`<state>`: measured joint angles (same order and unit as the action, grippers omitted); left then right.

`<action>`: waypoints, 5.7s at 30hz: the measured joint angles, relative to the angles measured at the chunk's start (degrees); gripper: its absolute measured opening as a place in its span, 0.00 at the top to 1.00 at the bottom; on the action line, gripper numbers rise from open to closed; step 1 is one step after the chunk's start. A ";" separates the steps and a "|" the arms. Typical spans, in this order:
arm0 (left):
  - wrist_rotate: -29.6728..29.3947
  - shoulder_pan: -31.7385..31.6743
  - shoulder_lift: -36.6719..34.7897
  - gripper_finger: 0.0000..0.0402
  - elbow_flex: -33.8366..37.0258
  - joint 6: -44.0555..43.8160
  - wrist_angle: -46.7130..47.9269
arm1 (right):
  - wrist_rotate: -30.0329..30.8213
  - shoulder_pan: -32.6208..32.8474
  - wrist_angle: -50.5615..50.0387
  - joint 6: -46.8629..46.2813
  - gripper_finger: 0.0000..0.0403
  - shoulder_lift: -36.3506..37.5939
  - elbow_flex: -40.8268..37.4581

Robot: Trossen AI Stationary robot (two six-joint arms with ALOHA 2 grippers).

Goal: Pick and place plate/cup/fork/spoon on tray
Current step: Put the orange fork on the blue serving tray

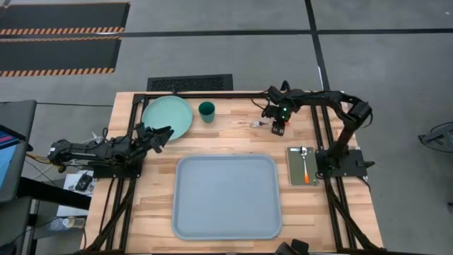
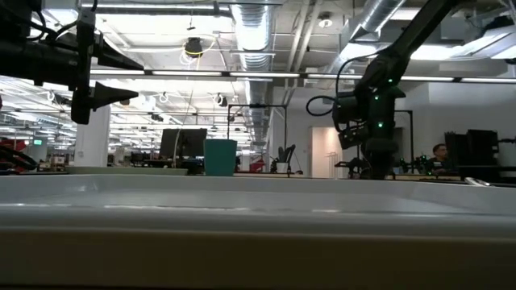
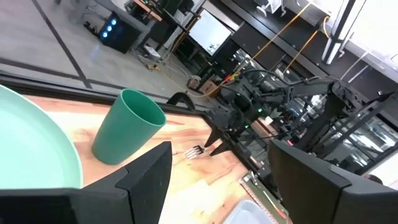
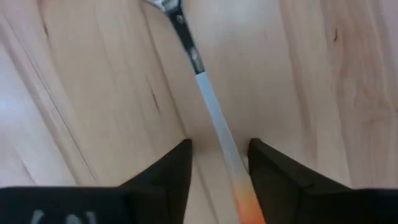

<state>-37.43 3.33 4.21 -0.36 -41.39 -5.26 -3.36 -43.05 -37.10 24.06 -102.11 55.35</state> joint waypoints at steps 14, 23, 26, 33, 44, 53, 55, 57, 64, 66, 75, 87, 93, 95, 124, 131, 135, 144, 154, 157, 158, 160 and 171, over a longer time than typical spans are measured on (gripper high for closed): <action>-0.14 0.00 0.00 0.37 0.00 0.03 0.00 | 3.50 1.25 -3.43 -4.60 0.93 -1.31 3.74; 1.34 0.00 0.00 0.37 -0.01 -2.52 -0.08 | 1.61 3.31 -3.13 -12.07 0.97 6.74 3.63; 3.40 0.00 0.00 0.37 0.00 -2.64 -1.24 | -1.40 4.87 -2.60 -15.65 0.97 10.20 3.66; 8.35 0.02 -0.02 0.37 0.00 -1.72 -4.59 | -15.43 11.24 6.17 -25.17 0.97 20.61 1.11; 24.15 0.02 0.20 0.37 -0.02 5.37 -17.34 | -19.61 29.59 40.78 -35.98 0.95 27.41 -3.95; 31.54 0.04 11.60 0.37 -4.55 13.40 -26.61 | -19.52 41.13 73.11 -39.36 0.94 18.16 -3.89; 33.77 0.04 17.39 0.37 -7.45 15.75 -29.24 | -19.50 42.47 77.89 -40.69 0.93 15.73 -3.90; 35.19 0.04 23.72 0.37 -10.63 17.96 -29.04 | -19.48 43.27 81.97 -42.08 0.93 13.33 -3.91; 40.53 -0.07 45.37 0.37 -23.49 23.95 -29.17 | -22.48 44.90 93.13 -47.89 0.93 6.23 -3.93; 43.32 -0.07 50.02 0.37 -27.08 25.38 -29.48 | -23.82 45.47 96.41 -49.17 0.93 4.48 -3.89; 55.01 -1.78 63.56 0.37 -36.98 23.77 -32.95 | -27.08 47.75 103.44 -50.82 0.93 1.43 -3.69; 70.90 -3.98 75.83 0.37 -38.58 9.96 -53.21 | -28.02 49.08 103.37 -50.61 0.92 1.93 -3.66; 70.15 -3.98 79.50 0.37 -38.60 6.36 -56.22 | -28.06 49.05 103.33 -50.62 0.92 1.93 -3.66; 69.88 -3.80 80.08 0.37 -38.60 6.29 -56.26 | -28.10 49.05 103.36 -50.59 0.92 1.93 -3.67; 67.66 -0.74 77.89 0.37 -40.04 15.36 -56.32 | -28.03 49.66 102.52 -48.92 0.92 1.93 -3.67; 65.56 -0.74 78.48 0.37 -40.09 13.26 -53.65 | -26.53 48.90 99.40 -49.14 0.92 1.99 -3.64; 66.08 -0.74 78.38 0.37 -40.11 13.06 -54.74 | -26.51 48.50 99.43 -49.10 0.92 1.93 -3.64; 71.45 0.18 78.41 0.37 -45.75 14.08 -44.79 | -26.75 46.63 98.81 -49.14 0.92 1.93 -3.64; 73.02 0.63 78.42 0.42 -48.17 18.84 -38.99 | -28.62 47.08 100.13 -49.12 0.92 1.93 -3.64; 72.30 0.92 78.42 0.48 -48.17 20.32 -39.89 | -29.33 47.06 102.15 -48.85 0.92 1.93 -3.64; 71.54 1.17 78.42 0.50 -48.17 20.61 -40.49 | -29.58 47.06 102.51 -48.24 0.92 1.93 -3.64; 70.59 1.44 78.42 0.54 -48.15 21.15 -41.21 | -29.72 47.04 103.05 -46.85 0.92 1.93 -3.64; 69.30 1.44 78.42 0.69 -48.11 17.90 -41.22 | -32.89 45.87 102.02 -46.51 0.92 1.95 -3.64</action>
<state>31.88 4.78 82.63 -48.47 -23.49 -46.48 -36.24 2.82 64.93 -22.45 -100.16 51.70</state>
